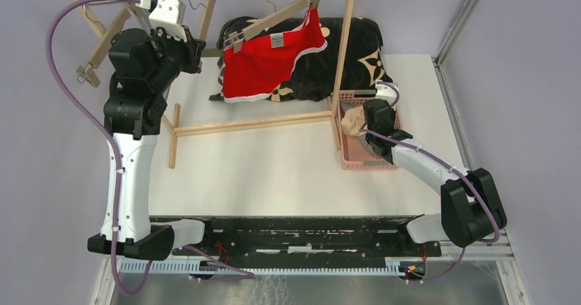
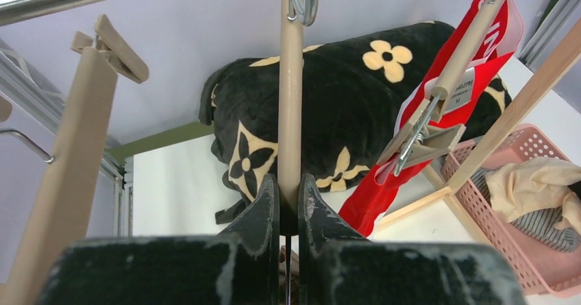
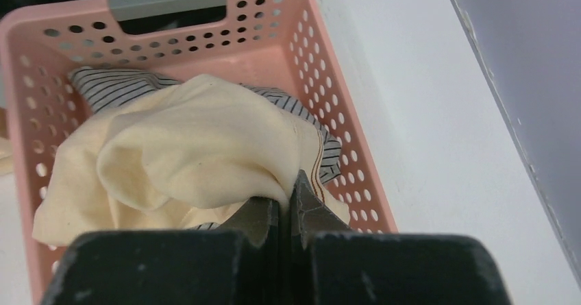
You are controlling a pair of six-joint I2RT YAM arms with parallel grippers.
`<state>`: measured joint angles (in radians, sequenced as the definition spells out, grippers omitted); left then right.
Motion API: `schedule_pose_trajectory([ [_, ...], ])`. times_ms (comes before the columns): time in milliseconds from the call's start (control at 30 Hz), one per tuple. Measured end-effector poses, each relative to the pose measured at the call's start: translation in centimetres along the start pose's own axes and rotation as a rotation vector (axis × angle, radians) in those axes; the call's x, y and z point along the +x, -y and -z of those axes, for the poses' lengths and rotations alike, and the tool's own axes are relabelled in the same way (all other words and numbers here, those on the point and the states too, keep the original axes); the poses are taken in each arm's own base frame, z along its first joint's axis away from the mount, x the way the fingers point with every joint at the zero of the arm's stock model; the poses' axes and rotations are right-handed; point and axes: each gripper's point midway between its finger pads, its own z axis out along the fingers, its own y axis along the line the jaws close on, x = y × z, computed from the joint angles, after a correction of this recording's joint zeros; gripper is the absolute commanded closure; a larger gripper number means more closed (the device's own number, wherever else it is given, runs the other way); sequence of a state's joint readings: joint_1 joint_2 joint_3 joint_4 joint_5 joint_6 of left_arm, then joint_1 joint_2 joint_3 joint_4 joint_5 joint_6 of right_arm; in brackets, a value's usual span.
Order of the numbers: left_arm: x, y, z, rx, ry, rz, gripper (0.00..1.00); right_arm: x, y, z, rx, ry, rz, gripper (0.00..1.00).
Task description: Remove the underwear clipped to the hanger
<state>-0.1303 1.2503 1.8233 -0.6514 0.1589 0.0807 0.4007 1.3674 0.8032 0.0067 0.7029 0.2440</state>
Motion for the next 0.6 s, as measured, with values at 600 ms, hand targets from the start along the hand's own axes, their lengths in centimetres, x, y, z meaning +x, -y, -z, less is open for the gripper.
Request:
schedule_pose_trajectory([
  [600, 2.0, -2.4, -2.1, -0.074, -0.063, 0.012, 0.92, 1.6, 2.9, -1.3, 0.135, -0.034, -0.082, 0.85],
])
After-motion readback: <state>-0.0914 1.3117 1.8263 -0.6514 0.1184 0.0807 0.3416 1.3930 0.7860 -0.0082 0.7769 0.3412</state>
